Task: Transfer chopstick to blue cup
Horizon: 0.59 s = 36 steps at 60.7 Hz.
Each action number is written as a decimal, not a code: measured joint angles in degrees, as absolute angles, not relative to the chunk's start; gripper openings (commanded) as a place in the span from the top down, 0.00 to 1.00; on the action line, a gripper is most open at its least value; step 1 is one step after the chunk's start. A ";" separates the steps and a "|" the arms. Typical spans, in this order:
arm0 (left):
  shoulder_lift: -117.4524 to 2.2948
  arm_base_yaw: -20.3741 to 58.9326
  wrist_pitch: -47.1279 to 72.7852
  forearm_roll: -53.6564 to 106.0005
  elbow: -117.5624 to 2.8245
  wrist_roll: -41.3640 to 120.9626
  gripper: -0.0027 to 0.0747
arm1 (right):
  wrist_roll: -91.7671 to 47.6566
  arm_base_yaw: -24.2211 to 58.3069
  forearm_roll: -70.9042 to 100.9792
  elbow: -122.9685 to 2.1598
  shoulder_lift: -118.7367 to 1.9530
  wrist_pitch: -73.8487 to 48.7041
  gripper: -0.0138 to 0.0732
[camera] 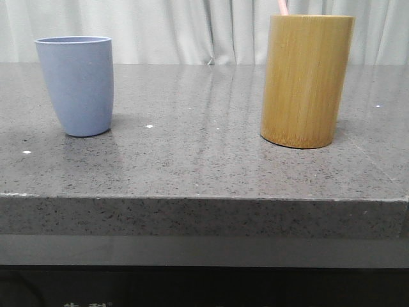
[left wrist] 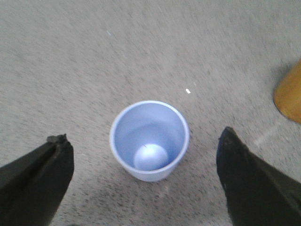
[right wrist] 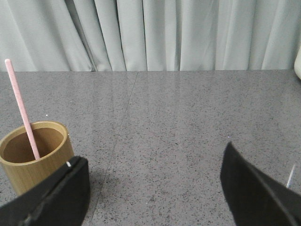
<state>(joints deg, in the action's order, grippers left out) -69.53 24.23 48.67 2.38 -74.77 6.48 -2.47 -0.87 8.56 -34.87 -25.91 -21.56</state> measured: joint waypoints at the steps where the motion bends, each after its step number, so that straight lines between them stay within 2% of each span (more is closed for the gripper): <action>1: -71.01 24.67 50.07 2.38 -76.18 6.48 0.19 | -2.47 -0.87 8.56 -34.87 -25.91 -21.56 0.17; 16: -85.59 28.05 59.91 2.38 -86.70 6.48 0.19 | -2.47 -0.87 8.56 -34.87 -25.91 -21.56 0.17; 29: -92.06 28.42 61.04 2.38 -87.96 6.48 0.20 | -2.47 -0.87 8.56 -34.87 -25.91 -21.56 0.17; 36: -94.47 28.42 61.04 2.38 -88.16 6.48 0.29 | -2.47 -0.87 8.56 -34.87 -25.91 -21.56 0.17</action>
<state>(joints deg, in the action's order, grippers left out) -94.47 28.42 61.04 2.38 -88.16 6.48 -2.47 -0.87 8.56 -34.87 -25.91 -21.56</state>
